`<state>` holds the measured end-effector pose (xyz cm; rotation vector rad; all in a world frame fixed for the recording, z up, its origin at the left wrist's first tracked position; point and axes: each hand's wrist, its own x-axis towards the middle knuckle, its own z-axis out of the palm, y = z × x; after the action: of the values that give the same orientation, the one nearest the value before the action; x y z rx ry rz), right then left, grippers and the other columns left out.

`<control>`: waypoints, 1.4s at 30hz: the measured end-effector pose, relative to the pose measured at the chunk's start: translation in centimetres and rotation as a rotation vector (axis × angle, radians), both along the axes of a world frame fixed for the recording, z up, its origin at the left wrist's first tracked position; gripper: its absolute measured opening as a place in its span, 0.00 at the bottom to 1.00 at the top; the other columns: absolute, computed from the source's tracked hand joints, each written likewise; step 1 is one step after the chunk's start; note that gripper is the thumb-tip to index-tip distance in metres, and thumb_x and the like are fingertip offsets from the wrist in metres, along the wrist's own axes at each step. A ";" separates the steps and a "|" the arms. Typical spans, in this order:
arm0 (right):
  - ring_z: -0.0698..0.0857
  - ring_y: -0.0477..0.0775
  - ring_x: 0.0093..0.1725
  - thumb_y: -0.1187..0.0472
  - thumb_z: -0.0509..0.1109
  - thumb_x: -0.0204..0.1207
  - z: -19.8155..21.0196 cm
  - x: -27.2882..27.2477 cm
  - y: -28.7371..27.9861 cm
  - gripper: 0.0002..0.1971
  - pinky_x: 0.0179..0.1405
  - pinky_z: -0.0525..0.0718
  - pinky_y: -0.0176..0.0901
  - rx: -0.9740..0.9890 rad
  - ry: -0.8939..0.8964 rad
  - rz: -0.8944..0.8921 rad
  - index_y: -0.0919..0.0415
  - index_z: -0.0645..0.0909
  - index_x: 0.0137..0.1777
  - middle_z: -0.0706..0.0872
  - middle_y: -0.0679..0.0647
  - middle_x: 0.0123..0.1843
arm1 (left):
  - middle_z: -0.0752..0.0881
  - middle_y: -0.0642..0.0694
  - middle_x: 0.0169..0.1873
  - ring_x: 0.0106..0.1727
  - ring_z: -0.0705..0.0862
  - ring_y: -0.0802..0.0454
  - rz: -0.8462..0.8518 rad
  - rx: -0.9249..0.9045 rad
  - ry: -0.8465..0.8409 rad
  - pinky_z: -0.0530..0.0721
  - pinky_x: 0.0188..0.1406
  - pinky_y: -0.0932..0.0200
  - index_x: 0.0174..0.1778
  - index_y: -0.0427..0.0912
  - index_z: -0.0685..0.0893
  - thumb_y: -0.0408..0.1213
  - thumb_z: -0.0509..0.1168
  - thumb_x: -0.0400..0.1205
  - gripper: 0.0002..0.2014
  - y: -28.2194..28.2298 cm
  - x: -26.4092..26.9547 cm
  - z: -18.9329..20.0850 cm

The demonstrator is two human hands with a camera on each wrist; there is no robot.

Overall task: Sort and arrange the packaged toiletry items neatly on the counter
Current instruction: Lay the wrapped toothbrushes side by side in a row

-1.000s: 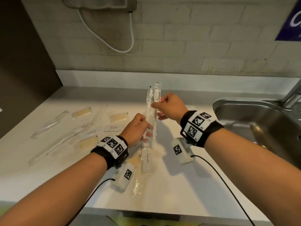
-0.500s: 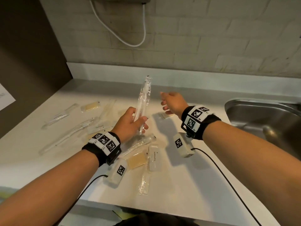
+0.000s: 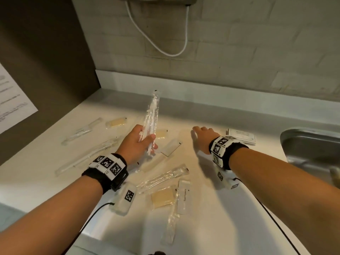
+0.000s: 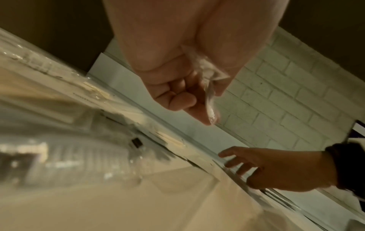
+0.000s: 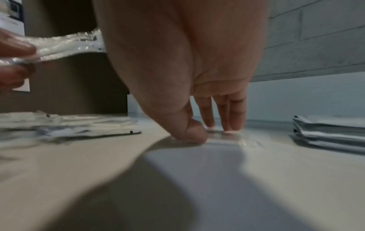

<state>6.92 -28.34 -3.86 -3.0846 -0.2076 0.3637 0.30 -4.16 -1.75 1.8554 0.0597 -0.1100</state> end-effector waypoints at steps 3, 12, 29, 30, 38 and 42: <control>0.78 0.63 0.67 0.60 0.68 0.78 1.0 0.9 0.3 0.23 0.65 0.80 0.54 -0.109 0.031 0.009 0.61 0.70 0.73 0.79 0.59 0.67 | 0.92 0.40 0.42 0.44 0.92 0.37 0.061 -0.075 0.030 0.92 0.35 0.48 0.57 0.46 0.76 0.41 0.65 0.86 0.08 0.9 0.5 0.5; 0.79 0.56 0.47 0.59 0.74 0.74 5.3 3.5 4.9 0.05 0.46 0.73 0.42 0.110 0.079 0.177 0.57 0.82 0.47 0.81 0.51 0.45 | 0.92 0.41 0.41 0.41 0.92 0.38 0.065 0.016 -0.043 0.90 0.34 0.53 0.60 0.40 0.75 0.40 0.64 0.86 0.11 5.1 3.3 1.4; 0.77 0.62 0.62 0.39 0.72 0.71 3.5 2.8 15.5 0.29 0.63 0.79 0.52 -0.131 0.166 -0.004 0.60 0.81 0.64 0.79 0.60 0.64 | 0.91 0.36 0.45 0.39 0.88 0.43 -0.063 -0.262 0.119 0.84 0.54 0.29 0.53 0.50 0.79 0.42 0.68 0.84 0.05 9.7 2.4 -0.1; 0.79 0.62 0.61 0.42 0.73 0.71 3.5 2.3 15.5 0.28 0.62 0.81 0.52 -0.096 0.161 -0.010 0.60 0.80 0.64 0.80 0.59 0.64 | 0.91 0.36 0.45 0.39 0.87 0.44 -0.073 -0.270 0.121 0.85 0.53 0.29 0.53 0.50 0.79 0.43 0.68 0.83 0.06 9.8 2.3 0.0; 0.83 0.59 0.59 0.45 0.71 0.76 2.6 -1.1 14.6 0.26 0.63 0.77 0.48 -0.024 0.179 -0.132 0.62 0.79 0.67 0.86 0.58 0.62 | 0.92 0.38 0.41 0.37 0.88 0.42 -0.156 -0.220 0.070 0.84 0.48 0.23 0.56 0.46 0.77 0.43 0.67 0.84 0.09 9.5 0.7 0.3; 0.85 0.58 0.58 0.49 0.77 0.72 2.6 -2.7 13.9 0.24 0.56 0.82 0.46 0.041 0.204 -0.172 0.62 0.83 0.64 0.87 0.57 0.60 | 0.92 0.40 0.39 0.36 0.88 0.44 -0.151 -0.232 0.084 0.85 0.47 0.26 0.55 0.47 0.78 0.41 0.67 0.85 0.06 8.9 -0.7 0.0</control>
<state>4.26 -14.47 -1.31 -2.9679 0.0544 0.6510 -0.41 4.71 -1.79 1.6220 -0.0337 -0.2881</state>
